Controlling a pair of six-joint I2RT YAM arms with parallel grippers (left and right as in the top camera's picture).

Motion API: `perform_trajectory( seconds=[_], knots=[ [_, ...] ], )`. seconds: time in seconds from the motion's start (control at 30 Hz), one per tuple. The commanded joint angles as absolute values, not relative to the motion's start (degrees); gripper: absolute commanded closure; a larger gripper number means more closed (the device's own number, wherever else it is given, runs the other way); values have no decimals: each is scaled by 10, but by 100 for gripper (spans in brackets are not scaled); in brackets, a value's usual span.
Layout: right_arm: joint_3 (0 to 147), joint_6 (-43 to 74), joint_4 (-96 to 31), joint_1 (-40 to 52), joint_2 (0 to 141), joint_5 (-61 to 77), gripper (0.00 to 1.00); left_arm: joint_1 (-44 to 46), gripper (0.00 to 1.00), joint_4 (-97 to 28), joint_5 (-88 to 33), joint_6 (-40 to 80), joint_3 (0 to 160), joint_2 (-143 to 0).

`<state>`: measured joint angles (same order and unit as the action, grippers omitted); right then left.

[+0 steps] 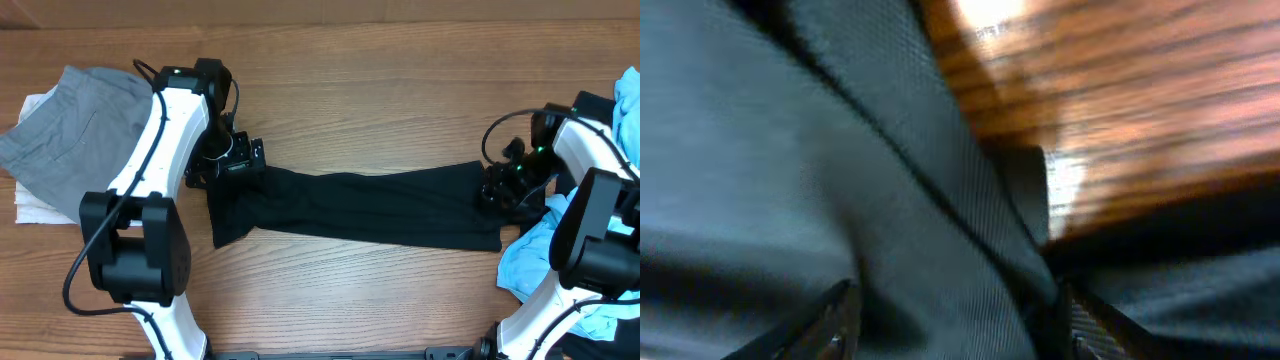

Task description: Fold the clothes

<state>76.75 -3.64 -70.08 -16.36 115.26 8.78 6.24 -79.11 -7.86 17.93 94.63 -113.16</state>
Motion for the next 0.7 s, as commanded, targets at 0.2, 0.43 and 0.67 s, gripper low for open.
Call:
perform_trajectory(
  seconds=[0.2,0.43,0.67],
  knots=[
    [709,-45,-664,-150,1160,141,53,59,0,-795,-71,182,955,-1120],
    [709,-45,-658,-135,1160,147,96,59,0,-806,-71,182,955,-1120],
    [758,-43,-674,-145,1160,147,96,59,0,-813,-71,182,955,-1119]
  ],
)
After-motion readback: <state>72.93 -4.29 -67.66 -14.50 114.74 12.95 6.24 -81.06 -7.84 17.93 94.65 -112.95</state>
